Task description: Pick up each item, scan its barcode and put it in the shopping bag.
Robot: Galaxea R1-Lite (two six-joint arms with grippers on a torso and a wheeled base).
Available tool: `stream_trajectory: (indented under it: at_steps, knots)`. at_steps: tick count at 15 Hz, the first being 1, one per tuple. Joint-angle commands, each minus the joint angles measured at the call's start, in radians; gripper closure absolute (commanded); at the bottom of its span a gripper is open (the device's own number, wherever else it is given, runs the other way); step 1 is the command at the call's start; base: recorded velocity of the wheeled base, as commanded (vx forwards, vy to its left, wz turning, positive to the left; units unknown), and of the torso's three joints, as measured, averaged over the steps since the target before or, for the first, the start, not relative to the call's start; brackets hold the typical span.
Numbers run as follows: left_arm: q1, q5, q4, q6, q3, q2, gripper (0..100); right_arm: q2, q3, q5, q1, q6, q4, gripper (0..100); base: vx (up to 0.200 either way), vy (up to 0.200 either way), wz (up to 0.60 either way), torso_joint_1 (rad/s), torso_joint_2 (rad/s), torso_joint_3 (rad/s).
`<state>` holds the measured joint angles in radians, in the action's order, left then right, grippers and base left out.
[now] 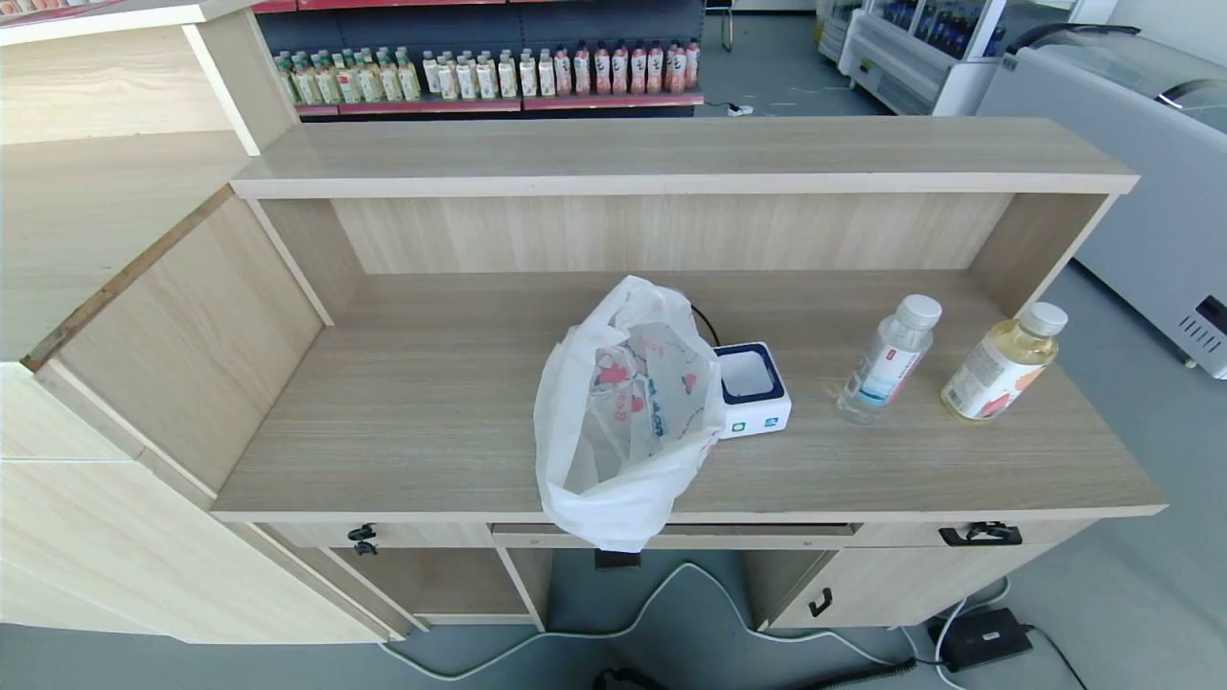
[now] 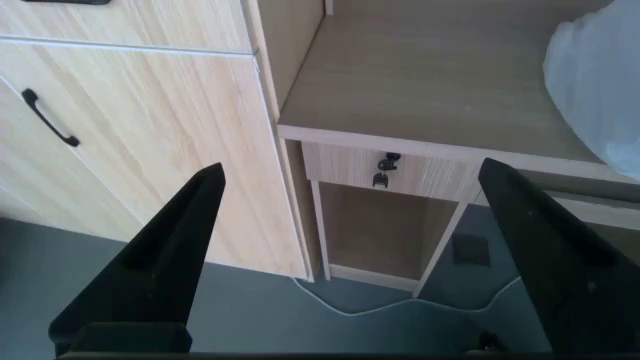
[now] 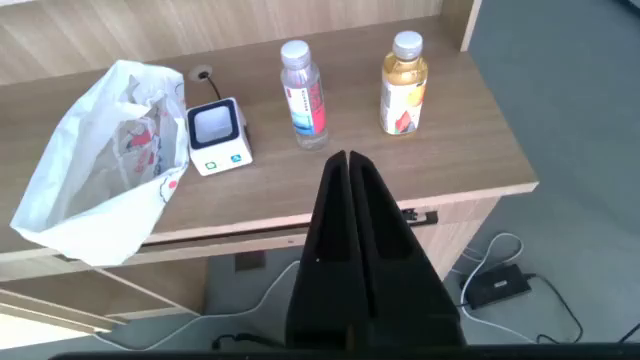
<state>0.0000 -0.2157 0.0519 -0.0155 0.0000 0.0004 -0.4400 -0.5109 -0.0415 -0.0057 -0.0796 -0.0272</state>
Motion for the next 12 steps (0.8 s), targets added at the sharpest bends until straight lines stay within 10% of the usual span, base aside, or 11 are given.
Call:
stream_trajectory:
  at_steps: [1, 2, 7, 12]
  knots:
    - [0.0, -0.001, 0.0, 0.0, 0.0, 0.0, 0, -0.341, -0.156, -0.04, -0.013, 0.049, 0.059, 100, 0.0, 0.0, 0.0, 0.0, 0.0, 0.0]
    - [0.0, -0.001, 0.0, 0.0, 0.0, 0.0, 0, -0.39, -0.12, -0.04, -0.013, 0.047, 0.125, 0, 0.0, 0.0, 0.0, 0.0, 0.0, 0.0]
    - [0.0, -0.001, 0.0, 0.0, 0.0, 0.0, 0, -0.772, 0.006, -0.031, -0.017, 0.072, 0.589, 0, 0.0, 0.0, 0.0, 0.0, 0.0, 0.0]
    - [0.0, -0.001, 0.0, 0.0, 0.0, 0.0, 0, -0.97, -0.02, -0.057, -0.031, 0.144, 0.635, 0, 0.0, 0.0, 0.0, 0.0, 0.0, 0.0]
